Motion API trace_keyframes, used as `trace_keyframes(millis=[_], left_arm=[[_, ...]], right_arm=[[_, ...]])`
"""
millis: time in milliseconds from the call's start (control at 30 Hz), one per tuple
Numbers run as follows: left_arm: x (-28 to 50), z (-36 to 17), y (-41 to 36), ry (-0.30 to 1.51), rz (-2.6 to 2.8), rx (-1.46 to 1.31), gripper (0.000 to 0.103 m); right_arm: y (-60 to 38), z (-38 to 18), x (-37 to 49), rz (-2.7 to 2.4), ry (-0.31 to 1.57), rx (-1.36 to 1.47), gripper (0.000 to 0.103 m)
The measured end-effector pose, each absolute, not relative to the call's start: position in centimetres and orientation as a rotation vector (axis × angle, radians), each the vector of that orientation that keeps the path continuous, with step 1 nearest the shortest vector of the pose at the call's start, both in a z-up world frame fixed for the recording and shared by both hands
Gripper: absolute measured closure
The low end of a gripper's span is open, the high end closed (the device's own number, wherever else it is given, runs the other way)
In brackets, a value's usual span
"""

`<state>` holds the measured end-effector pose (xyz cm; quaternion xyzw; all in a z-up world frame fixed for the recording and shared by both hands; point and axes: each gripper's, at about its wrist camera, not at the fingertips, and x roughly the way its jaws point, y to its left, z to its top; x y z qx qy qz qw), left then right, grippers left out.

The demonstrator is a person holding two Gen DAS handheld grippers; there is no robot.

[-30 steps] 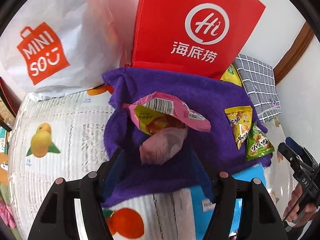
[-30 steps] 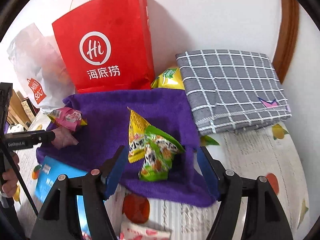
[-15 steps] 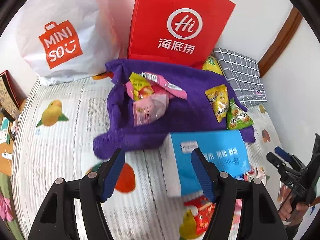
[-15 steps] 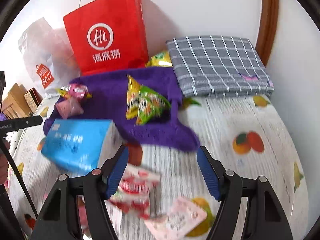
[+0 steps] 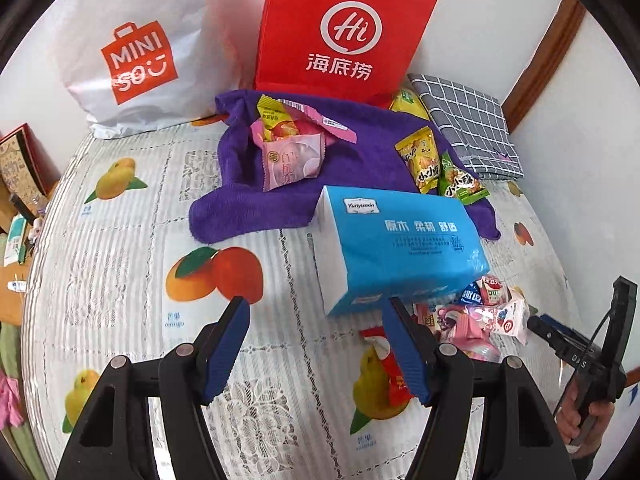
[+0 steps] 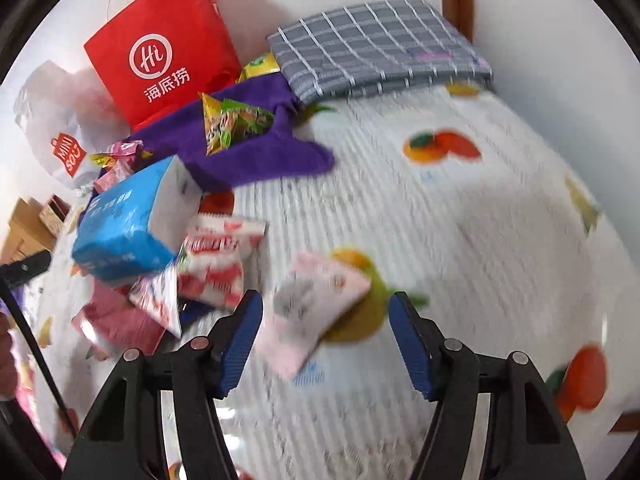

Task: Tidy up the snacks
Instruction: 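Grasp the pale pink wowo packet on the bed with right tool while left tool moves toward red bag, then grasp the red snack bag with left tool while right tool holds the pink packet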

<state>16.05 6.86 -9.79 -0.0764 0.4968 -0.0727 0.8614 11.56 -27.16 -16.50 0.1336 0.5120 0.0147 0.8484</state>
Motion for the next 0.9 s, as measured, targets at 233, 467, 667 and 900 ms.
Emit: trace_keyframes(millis=[233, 467, 667, 900], left_arm=[[14.6, -9.9, 6.9, 1.027, -0.156, -0.154, 0.036], [13.5, -9.9, 7.7, 1.024, -0.157, -0.196, 0.036], [13.2, -10.2, 6.9, 1.028, -0.166, -0.189, 0.036], [13.1, -12.1, 4.1, 1.073, -0.193, -0.164, 0.036]], right_arm=[[-26.8, -17.3, 11.9, 0.053, 1.083, 0.368, 0.037], [-25.9, -17.8, 14.2, 0.043, 1.083, 0.319, 0.046], [-25.3, -17.8, 14.3, 0.070, 1.060, 0.172, 0.060], [-25.4, -18.2, 13.2, 0.116, 1.020, 0.085, 0.057]])
